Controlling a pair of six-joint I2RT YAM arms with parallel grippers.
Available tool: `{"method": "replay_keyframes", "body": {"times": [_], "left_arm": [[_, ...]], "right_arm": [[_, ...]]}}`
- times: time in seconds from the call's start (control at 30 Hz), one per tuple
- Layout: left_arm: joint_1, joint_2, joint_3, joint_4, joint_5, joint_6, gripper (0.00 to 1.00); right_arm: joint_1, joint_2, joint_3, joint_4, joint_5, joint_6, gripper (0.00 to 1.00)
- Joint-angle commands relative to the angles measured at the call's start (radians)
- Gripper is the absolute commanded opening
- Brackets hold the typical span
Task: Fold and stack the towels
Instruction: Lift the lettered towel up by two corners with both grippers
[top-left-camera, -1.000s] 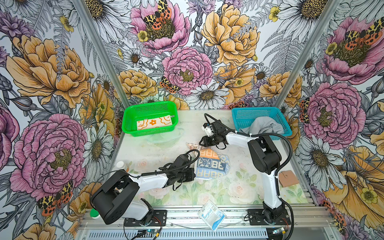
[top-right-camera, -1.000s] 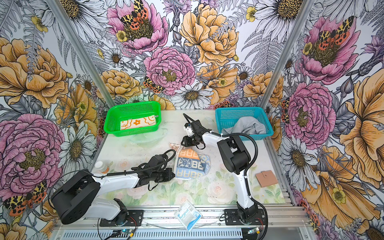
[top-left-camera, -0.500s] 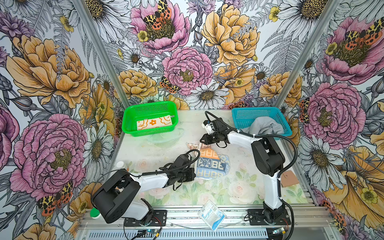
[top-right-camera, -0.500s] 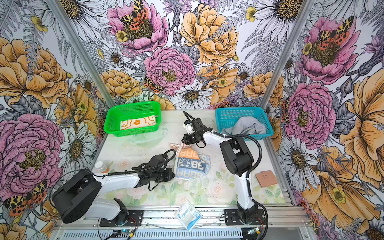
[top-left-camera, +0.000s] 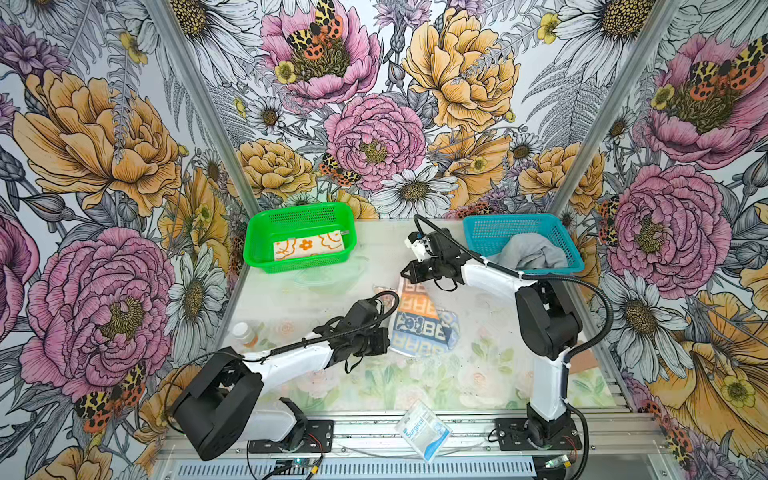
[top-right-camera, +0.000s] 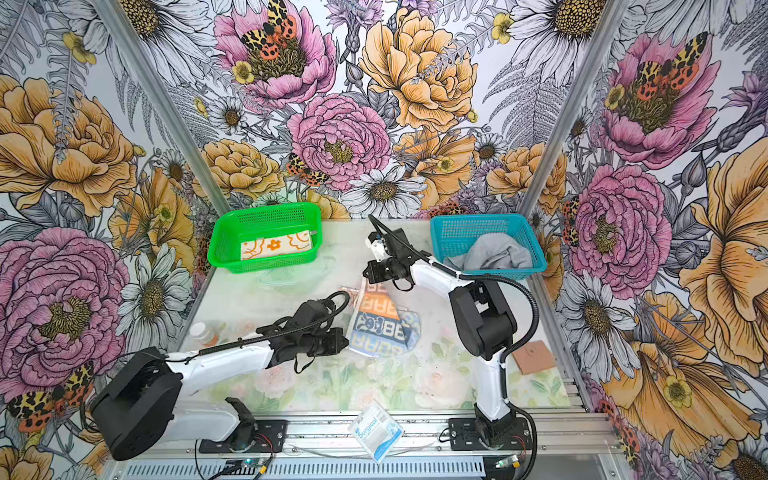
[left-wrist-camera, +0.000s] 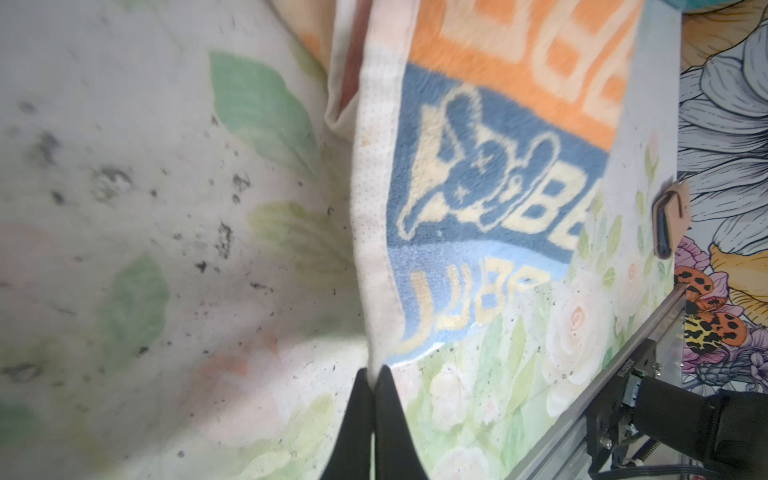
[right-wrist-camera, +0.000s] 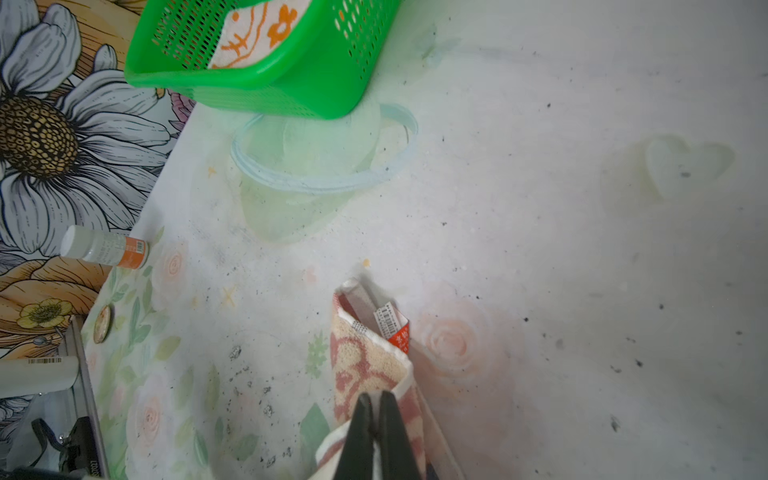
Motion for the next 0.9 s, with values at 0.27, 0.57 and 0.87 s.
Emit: {"method": "replay_keyframes", "body": {"times": [0.27, 0.57, 0.87], "left_arm": [[0.195, -0.188, 0.502, -0.501, -0.112, 0.336, 0.0], [0.235, -0.176, 0.854, -0.639, -0.16, 0.453, 0.0], [0.144, -0.199, 1.144, -0.643, -0.185, 0.553, 0.0]], "right_arm": [[-0.076, -0.26, 0.159, 0.017, -0.058, -0.012, 0.0], [-0.085, -0.551, 0.103, 0.101, -0.008, -0.002, 0.0], [-0.076, -0.841, -0.031, 0.241, 0.059, 0.068, 0.0]]}}
